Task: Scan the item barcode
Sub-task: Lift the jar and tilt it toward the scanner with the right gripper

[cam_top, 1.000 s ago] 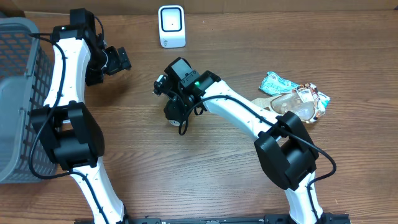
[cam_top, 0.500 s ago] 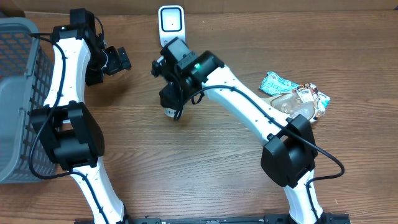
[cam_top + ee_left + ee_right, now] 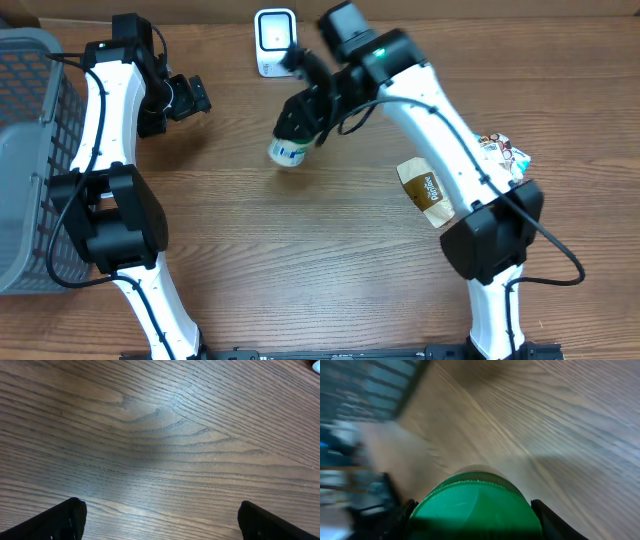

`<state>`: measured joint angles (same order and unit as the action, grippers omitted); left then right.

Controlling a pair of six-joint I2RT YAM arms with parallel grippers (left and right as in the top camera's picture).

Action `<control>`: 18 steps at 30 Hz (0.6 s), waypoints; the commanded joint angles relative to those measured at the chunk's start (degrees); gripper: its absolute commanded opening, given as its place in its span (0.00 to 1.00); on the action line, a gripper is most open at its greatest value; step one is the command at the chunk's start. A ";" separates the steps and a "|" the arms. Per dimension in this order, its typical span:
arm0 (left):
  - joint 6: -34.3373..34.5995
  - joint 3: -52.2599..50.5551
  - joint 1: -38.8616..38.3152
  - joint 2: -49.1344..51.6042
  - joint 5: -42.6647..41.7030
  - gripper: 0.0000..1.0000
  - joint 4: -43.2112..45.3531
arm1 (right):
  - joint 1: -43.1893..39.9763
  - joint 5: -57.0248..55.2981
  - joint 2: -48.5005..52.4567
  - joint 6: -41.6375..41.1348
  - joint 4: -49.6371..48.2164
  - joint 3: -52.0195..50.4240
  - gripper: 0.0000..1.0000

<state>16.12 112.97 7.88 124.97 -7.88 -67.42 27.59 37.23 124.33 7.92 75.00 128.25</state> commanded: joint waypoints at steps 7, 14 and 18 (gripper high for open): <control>0.39 0.81 -0.31 0.59 0.81 1.00 0.24 | -8.48 30.27 -3.10 -0.28 1.29 2.01 0.26; 0.39 0.81 -0.31 0.59 0.81 1.00 0.22 | -12.04 40.22 -3.10 -3.67 1.40 2.01 0.26; 0.39 0.81 -0.31 0.59 0.81 1.00 0.22 | -13.03 42.62 -3.10 -3.69 1.44 2.01 0.26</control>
<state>16.12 112.97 7.88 124.97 -7.88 -67.42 15.33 72.69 124.33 5.10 76.51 128.25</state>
